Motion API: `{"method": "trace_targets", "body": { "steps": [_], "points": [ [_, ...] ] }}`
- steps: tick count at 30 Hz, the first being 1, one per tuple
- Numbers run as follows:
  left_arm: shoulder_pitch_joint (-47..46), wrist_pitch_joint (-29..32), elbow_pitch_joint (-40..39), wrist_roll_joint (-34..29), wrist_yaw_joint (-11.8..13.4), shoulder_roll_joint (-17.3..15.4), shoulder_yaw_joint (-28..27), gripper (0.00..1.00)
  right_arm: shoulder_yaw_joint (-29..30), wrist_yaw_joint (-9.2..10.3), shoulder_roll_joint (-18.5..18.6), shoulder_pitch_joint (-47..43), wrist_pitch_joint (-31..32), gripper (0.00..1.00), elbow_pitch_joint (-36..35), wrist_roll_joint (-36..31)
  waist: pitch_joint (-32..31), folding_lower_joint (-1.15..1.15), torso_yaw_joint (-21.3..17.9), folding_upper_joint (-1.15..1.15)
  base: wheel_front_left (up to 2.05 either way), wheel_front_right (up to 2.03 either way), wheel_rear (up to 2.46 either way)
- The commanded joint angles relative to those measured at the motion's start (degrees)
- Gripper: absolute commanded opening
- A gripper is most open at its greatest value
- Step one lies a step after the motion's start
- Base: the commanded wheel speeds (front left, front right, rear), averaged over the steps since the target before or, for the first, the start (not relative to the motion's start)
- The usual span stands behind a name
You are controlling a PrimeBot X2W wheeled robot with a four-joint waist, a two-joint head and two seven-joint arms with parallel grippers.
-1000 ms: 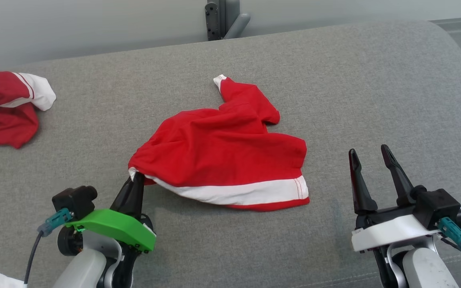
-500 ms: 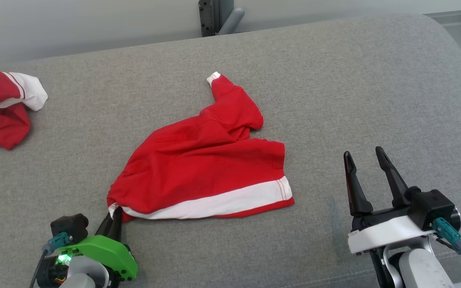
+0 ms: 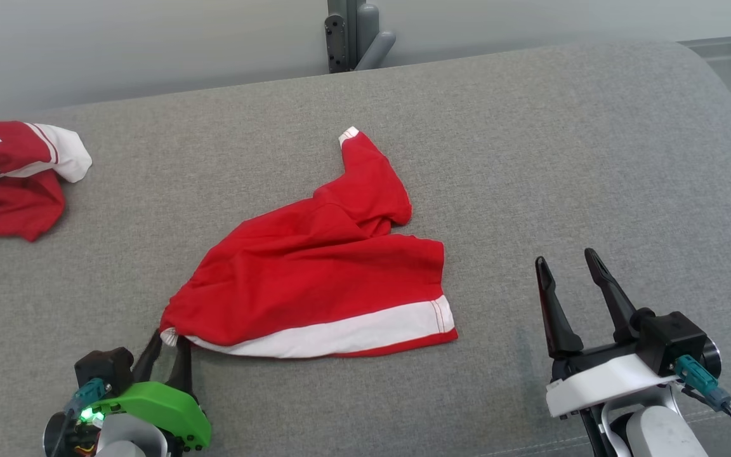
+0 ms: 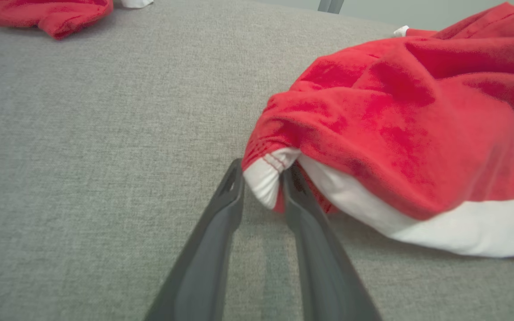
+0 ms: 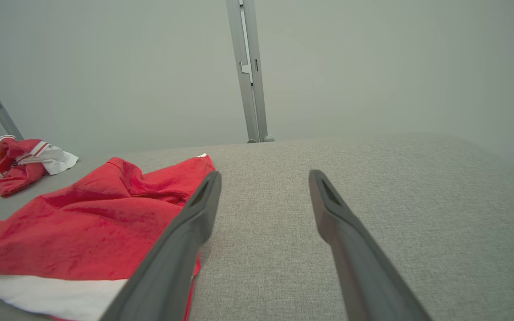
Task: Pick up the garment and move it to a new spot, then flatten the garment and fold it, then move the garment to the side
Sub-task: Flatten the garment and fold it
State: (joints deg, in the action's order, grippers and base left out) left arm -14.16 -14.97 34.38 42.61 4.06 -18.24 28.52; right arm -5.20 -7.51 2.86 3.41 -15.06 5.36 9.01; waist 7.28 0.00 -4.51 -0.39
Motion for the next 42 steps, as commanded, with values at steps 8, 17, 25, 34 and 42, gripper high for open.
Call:
{"method": "trace_targets", "body": {
  "steps": [8, 17, 25, 34, 42],
  "points": [
    [8.42, -0.25, -11.02, -10.33, 0.89, 2.8, -10.15, 1.0, 0.29, 0.03, 0.05, -1.11, -0.17, 1.0, 0.74, -0.68, -1.89, 0.0, 1.37, 0.39, 0.0, 0.0, 0.0],
    [14.16, -0.19, -15.17, -16.73, -1.09, 7.03, -15.83, 1.0, 0.69, 0.04, 0.05, -1.8, -0.17, 1.0, 1.5, -0.82, -3.66, 0.0, 2.28, 0.39, 0.0, 0.0, 0.0],
    [17.56, -0.2, -15.73, -20.58, -3.71, 10.78, -20.46, 1.0, 1.04, 0.03, 0.05, -2.83, -0.17, 1.0, 3.09, -0.92, -5.2, 0.0, 3.61, 0.39, 0.0, 0.0, 0.0],
    [18.48, -0.2, -15.32, -24.27, -6.13, 13.46, -23.93, 1.0, -0.72, 0.03, 0.04, -2.71, -0.17, 1.0, 8.63, -0.25, -5.83, 0.0, 5.12, 0.39, 0.0, 0.0, 0.0],
    [17.25, -0.2, -15.56, -26.41, -7.61, 14.81, -24.5, 1.0, -5.44, 0.04, 0.06, 3.28, 2.01, 1.0, 21.54, -0.34, -4.78, 0.0, 7.12, 0.39, 0.0, 0.0, 0.0]
  ]
}}
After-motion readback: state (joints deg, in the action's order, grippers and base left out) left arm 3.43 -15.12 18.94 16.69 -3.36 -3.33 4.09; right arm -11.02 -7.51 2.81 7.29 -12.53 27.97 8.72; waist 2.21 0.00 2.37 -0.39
